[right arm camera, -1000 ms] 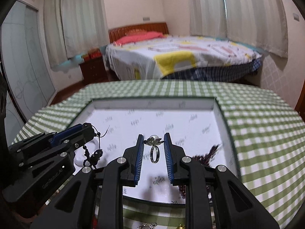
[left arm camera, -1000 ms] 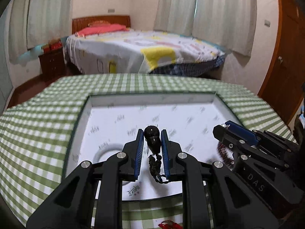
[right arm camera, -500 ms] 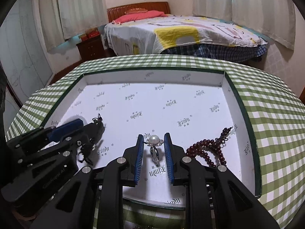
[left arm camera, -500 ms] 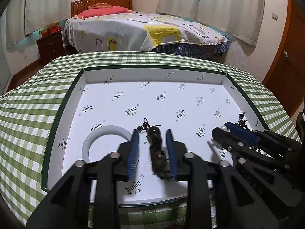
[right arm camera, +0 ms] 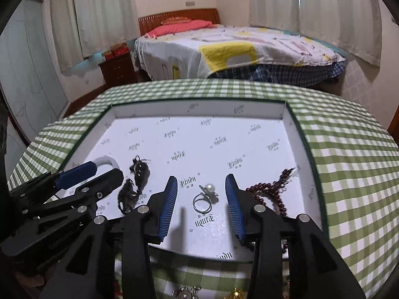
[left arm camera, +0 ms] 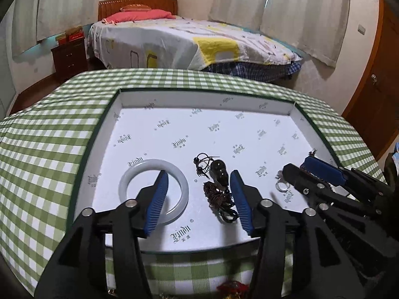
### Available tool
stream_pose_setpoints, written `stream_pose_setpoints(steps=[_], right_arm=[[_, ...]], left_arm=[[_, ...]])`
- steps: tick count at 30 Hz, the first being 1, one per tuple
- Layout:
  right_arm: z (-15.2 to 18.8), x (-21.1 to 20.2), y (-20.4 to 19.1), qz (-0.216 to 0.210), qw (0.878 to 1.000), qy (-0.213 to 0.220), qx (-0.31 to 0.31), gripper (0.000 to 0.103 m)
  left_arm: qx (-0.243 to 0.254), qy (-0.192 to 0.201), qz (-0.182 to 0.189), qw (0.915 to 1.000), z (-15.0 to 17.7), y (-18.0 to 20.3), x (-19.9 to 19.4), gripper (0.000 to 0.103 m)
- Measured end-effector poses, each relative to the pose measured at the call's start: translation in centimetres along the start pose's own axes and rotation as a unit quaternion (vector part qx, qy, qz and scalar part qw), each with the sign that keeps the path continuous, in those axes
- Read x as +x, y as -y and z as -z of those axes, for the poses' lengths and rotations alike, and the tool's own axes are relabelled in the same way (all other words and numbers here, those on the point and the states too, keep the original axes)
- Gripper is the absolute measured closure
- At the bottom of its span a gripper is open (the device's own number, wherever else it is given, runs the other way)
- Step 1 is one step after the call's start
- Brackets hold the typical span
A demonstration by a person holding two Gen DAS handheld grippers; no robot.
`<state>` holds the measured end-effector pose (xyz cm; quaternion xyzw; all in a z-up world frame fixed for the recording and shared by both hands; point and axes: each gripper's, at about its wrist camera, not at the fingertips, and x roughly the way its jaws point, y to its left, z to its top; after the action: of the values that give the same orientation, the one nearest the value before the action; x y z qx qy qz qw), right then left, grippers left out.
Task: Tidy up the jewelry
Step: 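Carry the black pendant into the box with the left tool while the right tool places the ring, then withdraw both tools and move the right tool toward the pearl brooch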
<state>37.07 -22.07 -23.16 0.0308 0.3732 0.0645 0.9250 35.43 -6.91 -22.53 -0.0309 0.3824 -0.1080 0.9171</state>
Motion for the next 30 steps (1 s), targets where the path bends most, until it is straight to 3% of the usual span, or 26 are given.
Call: stream_pose_setpoints(steps=[6, 16, 30], right_arm=[[0.5, -3.2, 0.2, 0.008, 0.999, 0.033, 0.002, 0.063], [3.1, -7.9, 0.1, 0.028, 0.998, 0.060, -0.002, 0.063], [6.6, -7.4, -2.1, 0.022, 1.000, 0.020, -0.010, 0.063]], left_arm=[[-0.001, 0.028, -0.001, 0.9996, 0.3, -0.2, -3.3, 0.050], [-0.015, 0.043, -0.006, 0.9989, 2.2, -1.6, -8.3, 0.048], [-0.051, 0.022, -0.042, 0.9975, 6.6, -5.5, -12.1, 0.048]])
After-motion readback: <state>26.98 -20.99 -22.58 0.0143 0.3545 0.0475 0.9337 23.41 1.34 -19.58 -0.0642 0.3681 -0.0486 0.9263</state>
